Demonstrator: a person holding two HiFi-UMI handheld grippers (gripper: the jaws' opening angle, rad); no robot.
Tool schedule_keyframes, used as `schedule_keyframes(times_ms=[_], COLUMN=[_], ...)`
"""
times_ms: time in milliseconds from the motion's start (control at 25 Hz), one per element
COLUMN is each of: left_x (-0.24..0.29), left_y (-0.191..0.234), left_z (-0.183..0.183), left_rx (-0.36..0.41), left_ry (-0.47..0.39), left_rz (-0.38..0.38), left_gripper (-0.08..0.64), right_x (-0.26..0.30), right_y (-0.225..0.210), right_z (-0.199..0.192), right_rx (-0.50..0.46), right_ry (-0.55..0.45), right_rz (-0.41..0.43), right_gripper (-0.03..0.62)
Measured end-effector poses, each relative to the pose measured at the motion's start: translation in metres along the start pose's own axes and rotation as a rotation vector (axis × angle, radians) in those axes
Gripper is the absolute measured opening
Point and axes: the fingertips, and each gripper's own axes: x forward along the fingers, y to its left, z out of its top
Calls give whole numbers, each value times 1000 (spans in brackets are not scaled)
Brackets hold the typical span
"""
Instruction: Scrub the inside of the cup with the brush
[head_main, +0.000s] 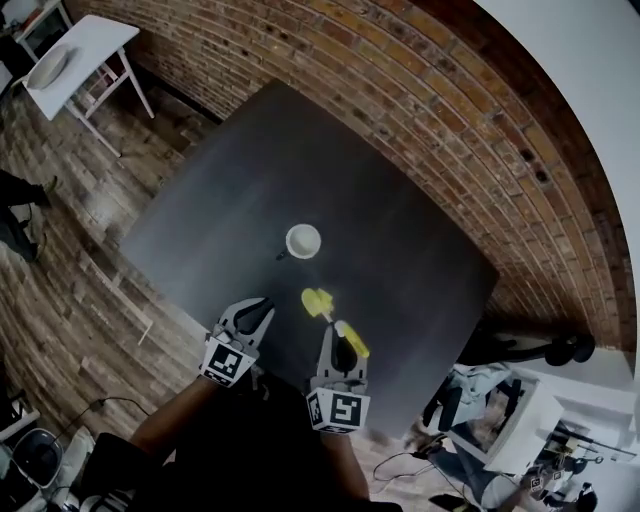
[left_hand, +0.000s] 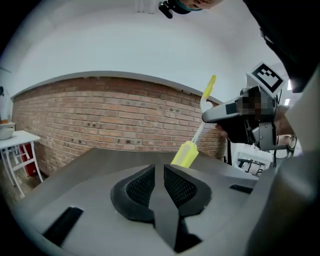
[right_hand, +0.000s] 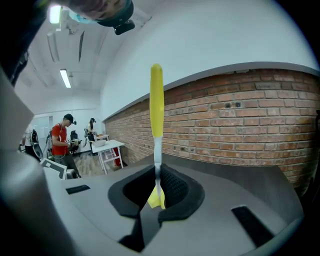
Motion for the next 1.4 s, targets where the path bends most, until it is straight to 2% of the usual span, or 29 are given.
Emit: schedule_keyframes(times_ms=[120,440,560,680,920,1120,1240,1400], left_x=[22,82,108,128,156,166,168,165], left_y=[16,56,66,75,88,84,80,79], left_z=[-17,-66,-92,-114,-132,-137,-136,-136], left_rx=[3,37,52,59,117,133,142,126], left_ry=[38,133,188,232,257,268,264,265], left_rz=[-56,-105,-134,-150,-169,-193,-190,-190], left_gripper=[51,55,145,165,166,164,94,87], right_x=[27,88,105,116,137,145,149,151], right_y=[-1,-7,-13,-16,-19,-22,-23,-24], right_z=[-5,-21,-24,-26,-26,-29,-33,-38], right_rx=[12,47,61,80,102,107,102,98], right_ry=[15,27,20,17,11,12,20,29], right_rz=[-24,-76,-97,-114,-119,-109,-102,-92], right_gripper=[49,49,49,49,49,49,49,49])
